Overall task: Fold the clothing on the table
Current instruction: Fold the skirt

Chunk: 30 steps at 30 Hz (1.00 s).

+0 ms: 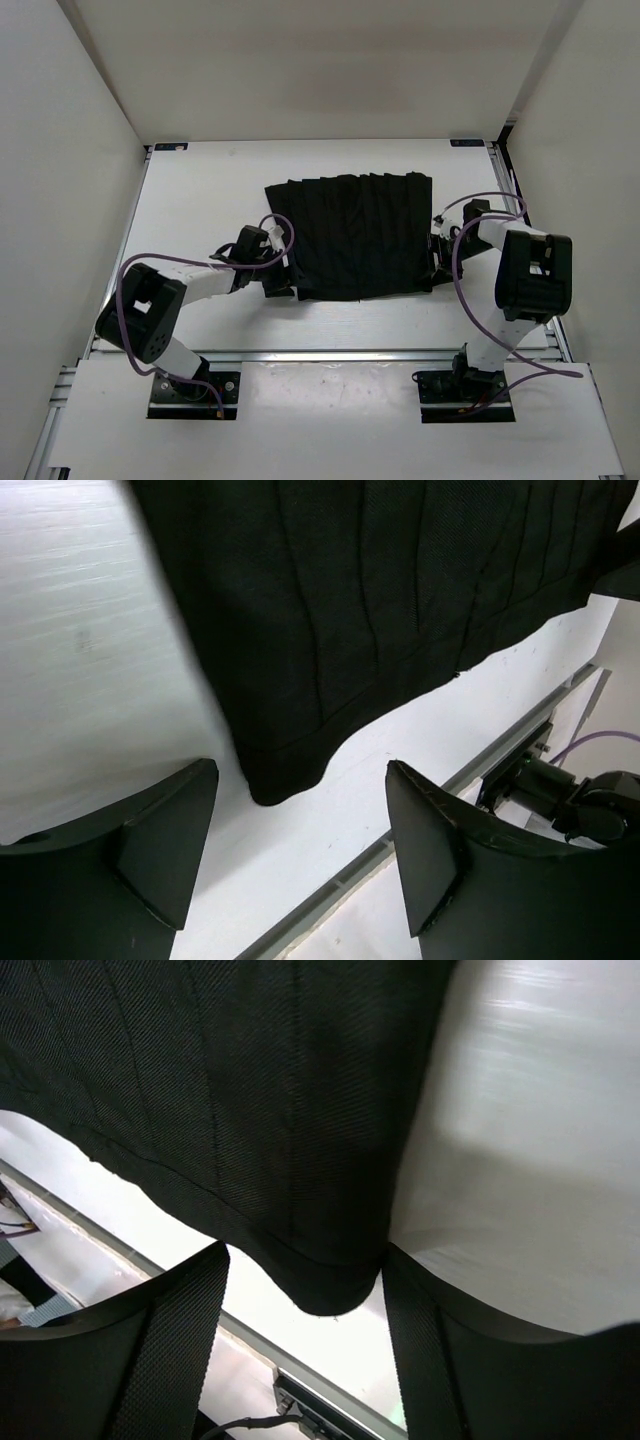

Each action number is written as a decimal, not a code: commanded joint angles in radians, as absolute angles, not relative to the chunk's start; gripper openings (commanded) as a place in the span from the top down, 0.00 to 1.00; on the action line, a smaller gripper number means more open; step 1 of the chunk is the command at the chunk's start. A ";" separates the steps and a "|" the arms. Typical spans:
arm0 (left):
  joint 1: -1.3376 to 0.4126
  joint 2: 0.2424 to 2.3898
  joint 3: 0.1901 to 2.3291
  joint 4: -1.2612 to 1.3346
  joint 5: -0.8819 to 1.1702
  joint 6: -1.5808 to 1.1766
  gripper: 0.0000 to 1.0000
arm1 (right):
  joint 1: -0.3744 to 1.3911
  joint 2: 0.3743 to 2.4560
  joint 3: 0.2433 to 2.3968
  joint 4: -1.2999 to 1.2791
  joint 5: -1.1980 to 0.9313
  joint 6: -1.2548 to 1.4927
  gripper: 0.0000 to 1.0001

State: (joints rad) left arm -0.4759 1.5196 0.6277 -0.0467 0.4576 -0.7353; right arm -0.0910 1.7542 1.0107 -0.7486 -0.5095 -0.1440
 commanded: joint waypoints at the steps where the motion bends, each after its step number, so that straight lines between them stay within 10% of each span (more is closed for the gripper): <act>1: -0.503 1.563 0.638 -0.061 0.413 -0.712 0.21 | -0.066 1.744 0.974 -0.686 -0.491 -0.150 0.32; 9: -0.529 1.548 0.603 -0.043 0.434 -0.709 0.34 | -0.032 1.747 0.980 -0.658 -0.471 -0.144 0.57; 19: -0.515 1.499 0.554 -0.051 0.462 -0.723 0.97 | -0.044 1.738 1.002 -0.681 -0.442 -0.135 1.00; 30: -0.468 1.290 0.538 -0.103 0.428 -0.735 1.00 | -0.120 1.691 1.074 -0.920 -0.460 -0.302 1.00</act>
